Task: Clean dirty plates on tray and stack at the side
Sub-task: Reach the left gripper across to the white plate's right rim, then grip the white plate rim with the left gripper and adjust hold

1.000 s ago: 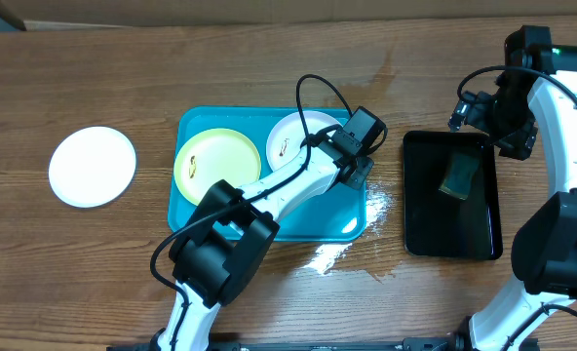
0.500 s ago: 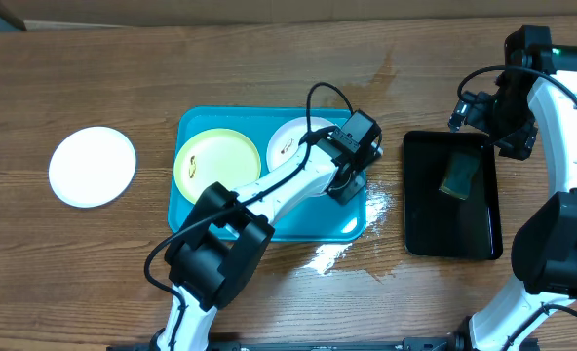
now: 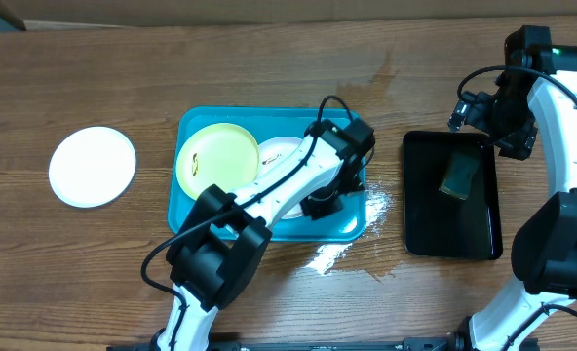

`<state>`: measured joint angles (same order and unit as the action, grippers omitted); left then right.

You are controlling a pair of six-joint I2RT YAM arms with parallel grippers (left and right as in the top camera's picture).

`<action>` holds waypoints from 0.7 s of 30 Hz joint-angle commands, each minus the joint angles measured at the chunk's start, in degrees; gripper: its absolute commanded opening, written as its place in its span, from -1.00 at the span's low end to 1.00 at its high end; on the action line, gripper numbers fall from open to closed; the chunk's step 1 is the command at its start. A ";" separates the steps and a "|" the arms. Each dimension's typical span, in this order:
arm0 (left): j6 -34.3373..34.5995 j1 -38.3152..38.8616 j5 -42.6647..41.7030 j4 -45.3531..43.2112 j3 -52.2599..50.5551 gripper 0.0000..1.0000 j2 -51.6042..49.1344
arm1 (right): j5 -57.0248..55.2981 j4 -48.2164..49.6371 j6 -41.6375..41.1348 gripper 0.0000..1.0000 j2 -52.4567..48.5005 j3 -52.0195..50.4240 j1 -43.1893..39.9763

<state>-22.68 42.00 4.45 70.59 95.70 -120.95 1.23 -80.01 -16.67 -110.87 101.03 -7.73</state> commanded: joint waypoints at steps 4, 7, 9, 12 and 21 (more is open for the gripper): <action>8.02 -2.62 -9.01 -1.25 3.58 -0.25 6.71 | 0.09 0.22 -0.24 1.00 1.25 0.81 0.20; 19.74 -5.27 -9.42 -2.80 3.56 -0.08 8.61 | 0.09 0.22 -0.24 1.00 1.25 0.81 0.20; 28.94 -7.30 -11.63 -3.32 3.28 0.02 8.79 | 0.09 0.20 -0.24 1.00 1.25 0.81 0.20; 39.98 -9.88 -11.58 -3.82 0.59 -0.09 8.76 | 0.09 0.22 -0.24 1.00 1.25 0.81 0.20; 58.66 -14.62 -13.79 -11.74 -13.49 -0.35 8.76 | 0.09 0.22 -0.24 1.00 1.25 0.81 0.20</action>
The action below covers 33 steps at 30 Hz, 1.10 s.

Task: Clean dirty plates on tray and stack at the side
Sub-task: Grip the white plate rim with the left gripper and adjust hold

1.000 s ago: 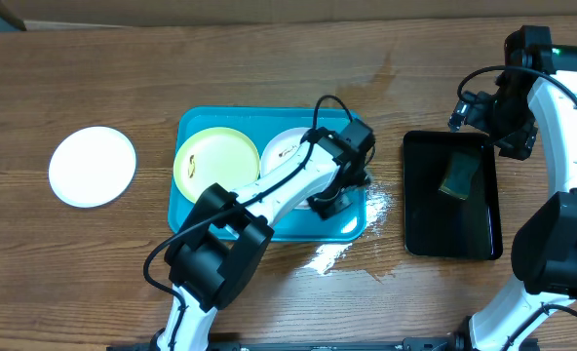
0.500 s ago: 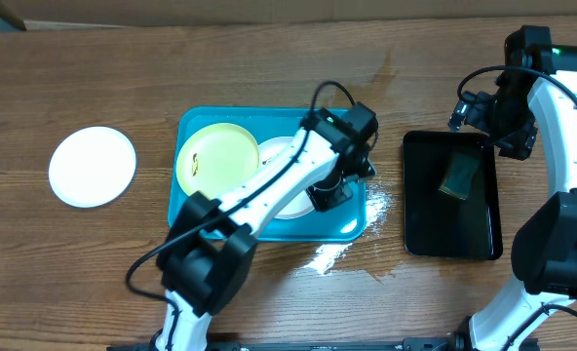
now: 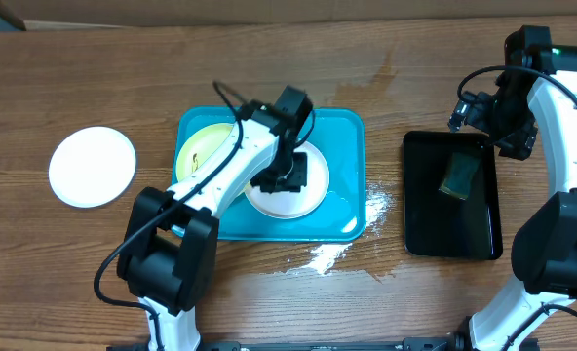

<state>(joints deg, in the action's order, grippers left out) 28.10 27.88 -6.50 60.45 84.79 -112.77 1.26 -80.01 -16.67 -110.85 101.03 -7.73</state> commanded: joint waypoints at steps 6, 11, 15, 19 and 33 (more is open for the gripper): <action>9.42 -0.52 -1.01 -1.77 -3.65 -0.20 1.03 | 0.07 0.22 -0.24 1.00 1.22 0.81 0.20; 12.81 0.09 6.56 -2.78 -3.65 -0.11 5.05 | 0.07 0.22 -0.24 1.00 1.22 0.81 0.20; 13.11 3.08 13.09 -10.78 -3.65 0.13 7.96 | 0.07 0.22 -0.24 1.00 1.22 0.81 0.20; 13.64 5.90 13.73 -21.88 -3.72 0.07 5.64 | 0.07 0.22 -0.24 1.00 1.22 0.81 0.20; 22.29 5.38 19.39 -36.02 -3.69 -0.07 -5.01 | 0.07 0.22 -0.24 1.00 1.22 0.81 0.20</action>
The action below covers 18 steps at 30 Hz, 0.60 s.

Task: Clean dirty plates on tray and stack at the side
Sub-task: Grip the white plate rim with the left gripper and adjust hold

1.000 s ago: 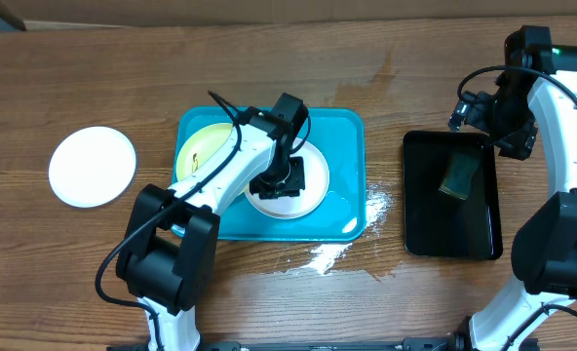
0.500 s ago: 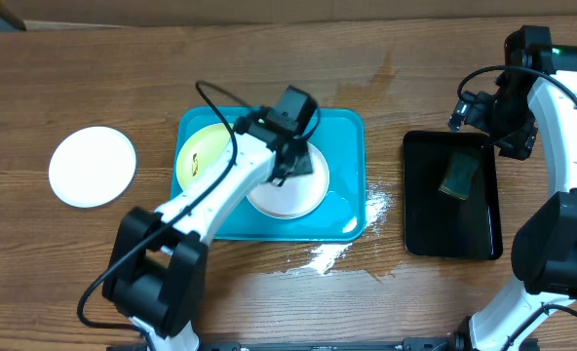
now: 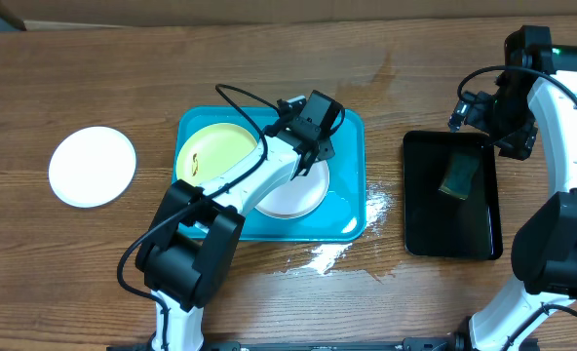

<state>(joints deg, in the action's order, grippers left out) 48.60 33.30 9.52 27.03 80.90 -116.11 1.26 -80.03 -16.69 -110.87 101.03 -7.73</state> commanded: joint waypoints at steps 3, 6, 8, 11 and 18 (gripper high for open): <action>1.84 -0.04 3.37 -5.51 0.20 -0.17 -3.04 | 0.07 0.22 -0.22 1.00 1.25 0.81 0.20; 2.99 -0.04 3.32 -6.34 0.20 -0.23 -4.55 | 0.07 0.24 -0.22 1.00 1.25 0.81 0.20; 3.32 -0.07 3.37 -6.34 0.20 -0.24 -5.33 | 0.07 0.24 -0.22 1.00 1.25 0.81 0.20; 3.91 -0.24 3.58 -6.36 0.26 -0.28 -5.46 | 0.07 0.24 -0.22 1.00 1.25 0.81 0.20; 4.13 -0.26 3.54 -6.10 0.35 -0.54 -5.46 | 0.07 0.24 -0.22 1.00 1.25 0.81 0.20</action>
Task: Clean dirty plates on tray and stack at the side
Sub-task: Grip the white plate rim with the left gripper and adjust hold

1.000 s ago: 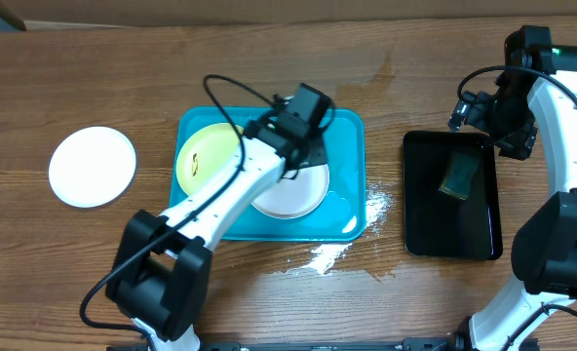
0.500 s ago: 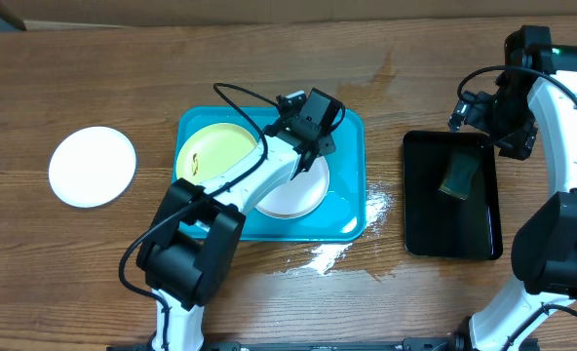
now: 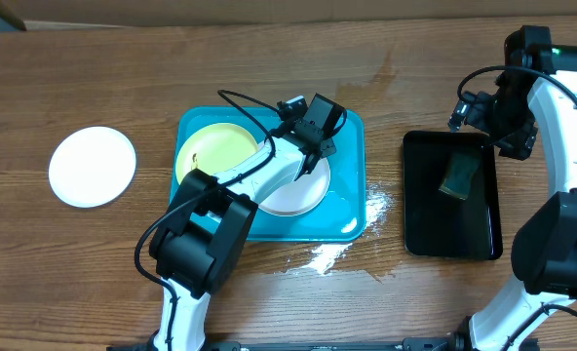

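A blue tray (image 3: 347,229) in the middle of the table holds a yellow-green plate (image 3: 206,151) with small specks on it at its left. A white plate (image 3: 293,195) lies at its right. My left gripper (image 3: 315,151) sits at the far right rim of the white plate, and its jaws are hidden under the wrist. Another white plate (image 3: 92,166) lies on the bare table at far left. My right gripper (image 3: 464,109) hangs over the far edge of a black tray (image 3: 425,214), away from the plates.
A dark green sponge (image 3: 459,177) lies in the black tray at right. White splashes (image 3: 337,255) mark the wood just in front of and right of the blue tray. A damp patch (image 3: 381,73) darkens the table behind it.
My left gripper stays at the far right rim of the white plate, while the arm's lower links have shifted a little to the right. The right arm and all plates are unchanged.
First my left gripper was low over the right part of the blue tray, covering most of the white plate. Then it was on the middle of that plate. After that it was at the plate's far right rim, where it still is. The right arm never moved.
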`<state>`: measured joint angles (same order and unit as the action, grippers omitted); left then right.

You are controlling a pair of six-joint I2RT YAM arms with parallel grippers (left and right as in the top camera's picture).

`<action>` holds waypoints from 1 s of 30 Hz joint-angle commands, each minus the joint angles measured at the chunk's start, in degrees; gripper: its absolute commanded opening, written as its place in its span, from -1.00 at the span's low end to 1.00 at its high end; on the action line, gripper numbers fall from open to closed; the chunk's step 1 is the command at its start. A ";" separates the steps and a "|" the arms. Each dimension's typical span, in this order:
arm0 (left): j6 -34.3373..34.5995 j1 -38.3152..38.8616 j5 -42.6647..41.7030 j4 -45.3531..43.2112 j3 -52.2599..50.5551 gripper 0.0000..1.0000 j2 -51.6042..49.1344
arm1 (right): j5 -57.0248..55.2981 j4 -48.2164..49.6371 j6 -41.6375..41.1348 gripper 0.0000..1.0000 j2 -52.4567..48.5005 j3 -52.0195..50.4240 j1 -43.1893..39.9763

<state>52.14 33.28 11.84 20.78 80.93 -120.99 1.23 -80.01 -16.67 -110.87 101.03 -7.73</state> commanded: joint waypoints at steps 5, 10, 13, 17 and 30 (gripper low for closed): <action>0.44 -0.24 -0.94 0.07 0.33 -0.92 -0.59 | 0.09 0.22 -0.24 1.00 1.25 0.81 0.20; -6.40 0.26 -8.24 -0.42 0.35 -0.92 -0.52 | 0.09 0.22 -0.24 1.00 1.25 0.81 0.20; -9.16 0.72 -14.10 0.61 0.35 -0.92 -0.39 | 0.09 0.22 -0.24 1.00 1.25 0.81 0.20; -14.03 1.22 -21.92 2.69 0.35 -0.92 -0.39 | 0.09 0.22 -0.24 1.00 1.25 0.81 0.20; -32.41 1.27 -42.36 14.51 0.35 -0.84 -0.39 | 0.11 0.20 -0.26 1.00 1.25 0.81 0.20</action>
<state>25.56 34.15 -24.88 32.88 82.06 -120.40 1.26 -80.03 -16.67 -110.85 101.03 -7.73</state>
